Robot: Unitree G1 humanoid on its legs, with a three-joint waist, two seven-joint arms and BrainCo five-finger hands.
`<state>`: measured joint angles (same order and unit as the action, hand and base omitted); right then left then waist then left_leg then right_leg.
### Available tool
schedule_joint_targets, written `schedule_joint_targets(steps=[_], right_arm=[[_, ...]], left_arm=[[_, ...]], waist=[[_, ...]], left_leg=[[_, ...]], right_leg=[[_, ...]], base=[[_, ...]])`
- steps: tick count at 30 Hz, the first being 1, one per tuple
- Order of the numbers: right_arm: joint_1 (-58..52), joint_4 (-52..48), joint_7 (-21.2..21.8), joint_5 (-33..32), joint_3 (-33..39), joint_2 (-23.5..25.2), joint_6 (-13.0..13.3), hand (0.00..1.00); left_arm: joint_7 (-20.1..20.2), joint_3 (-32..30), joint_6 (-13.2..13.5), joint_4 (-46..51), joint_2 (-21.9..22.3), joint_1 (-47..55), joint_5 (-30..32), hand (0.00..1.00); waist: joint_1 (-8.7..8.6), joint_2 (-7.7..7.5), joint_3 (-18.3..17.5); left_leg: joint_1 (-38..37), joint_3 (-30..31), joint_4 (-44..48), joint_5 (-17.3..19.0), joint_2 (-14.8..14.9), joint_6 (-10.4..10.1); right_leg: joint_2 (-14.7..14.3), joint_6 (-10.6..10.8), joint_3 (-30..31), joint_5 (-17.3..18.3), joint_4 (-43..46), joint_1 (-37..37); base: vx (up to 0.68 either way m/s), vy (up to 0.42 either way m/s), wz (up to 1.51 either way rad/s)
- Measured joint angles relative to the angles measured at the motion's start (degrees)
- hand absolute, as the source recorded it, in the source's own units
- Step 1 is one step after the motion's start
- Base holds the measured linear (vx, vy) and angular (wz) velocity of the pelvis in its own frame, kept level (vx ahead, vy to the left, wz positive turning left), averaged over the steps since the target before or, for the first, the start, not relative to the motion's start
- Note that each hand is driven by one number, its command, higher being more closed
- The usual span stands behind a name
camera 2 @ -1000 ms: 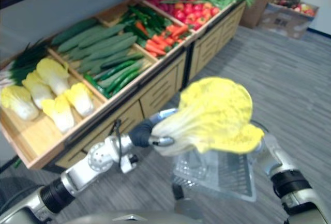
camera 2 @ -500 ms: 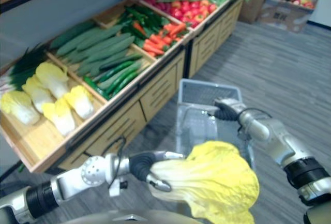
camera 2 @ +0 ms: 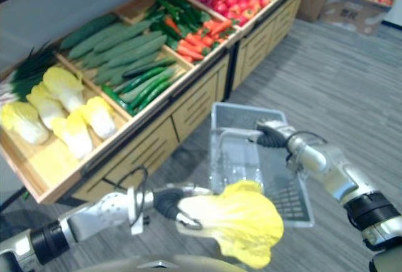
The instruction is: Pick vegetable in the basket
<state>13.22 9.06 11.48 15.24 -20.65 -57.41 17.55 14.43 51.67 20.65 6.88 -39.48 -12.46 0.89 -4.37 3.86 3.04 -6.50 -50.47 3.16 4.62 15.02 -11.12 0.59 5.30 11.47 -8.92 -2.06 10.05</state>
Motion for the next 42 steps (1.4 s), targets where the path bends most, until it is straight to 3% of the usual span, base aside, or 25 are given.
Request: schedule_joint_targets(steps=[9, 14, 22, 30, 31, 42], right_arm=[[-2.4, -2.4, 1.8, 0.0, 6.3, 7.1, 0.0, 1.00], [-2.9, -2.7, 2.6, 0.1, 8.1, 9.4, -0.7, 1.00], [-3.4, -2.6, 3.7, 0.6, 9.0, 11.3, -1.2, 1.00], [-3.4, -2.4, 4.3, 0.8, 9.0, 11.3, -1.4, 1.00], [-3.4, -2.4, 4.5, 0.9, 9.0, 11.3, -1.4, 1.00], [-3.4, -2.4, 6.4, 2.3, 11.2, 13.5, -2.2, 1.00]], left_arm=[[-1.9, -5.2, -1.4, -5.6, 12.5, -0.3, 13.6, 1.00], [-3.0, -6.1, -2.7, -8.8, 18.4, -1.5, 17.7, 1.00], [-3.3, -6.6, -4.7, -13.1, 23.8, -1.9, 21.1, 1.00], [-4.5, -6.6, -5.2, -14.9, 26.0, -1.9, 25.0, 1.00], [-4.5, -6.7, -5.2, -14.9, 26.0, -1.9, 25.2, 0.00], [-4.5, -7.1, -7.4, -17.3, 26.2, -1.9, 29.1, 0.00]], waist=[[0.01, -0.89, 0.8], [0.03, -0.95, 0.8], [-0.20, -1.69, 1.3], [-0.19, -2.03, 1.5], [-0.18, -2.13, 1.5], [-0.17, -2.46, 1.6]], left_leg=[[0.1, 1.1, 0.0, 0.1, -0.4, 0.3], [0.2, 1.3, -0.1, 0.0, -0.4, 0.5], [-0.7, 2.4, -1.0, -0.4, -0.7, 0.8], [-1.2, 2.5, -2.9, -1.1, -2.0, 1.4], [-1.3, 2.5, -3.0, -1.2, -2.1, 1.4], [-1.6, 2.9, -4.1, -1.5, -2.7, 1.6]], right_leg=[[0.6, 0.3, -0.8, 0.4, 0.2, -0.4], [0.6, 0.3, -0.9, 0.4, 0.1, -0.4], [0.6, 0.1, -1.5, 1.0, 0.1, -1.4], [1.2, 0.2, -1.6, 1.0, 0.0, -1.2], [1.3, 0.2, -1.6, 1.1, 0.0, -1.3], [1.5, 0.4, -1.8, 1.2, 0.1, -1.4]], base=[[-0.03, -0.011, 0.05], [-0.02, -0.021, 0.01], [-0.04, -0.031, 0.04], [-0.02, -0.013, 0.01], [-0.03, -0.020, -0.02], [-0.04, -0.026, 0.02]])
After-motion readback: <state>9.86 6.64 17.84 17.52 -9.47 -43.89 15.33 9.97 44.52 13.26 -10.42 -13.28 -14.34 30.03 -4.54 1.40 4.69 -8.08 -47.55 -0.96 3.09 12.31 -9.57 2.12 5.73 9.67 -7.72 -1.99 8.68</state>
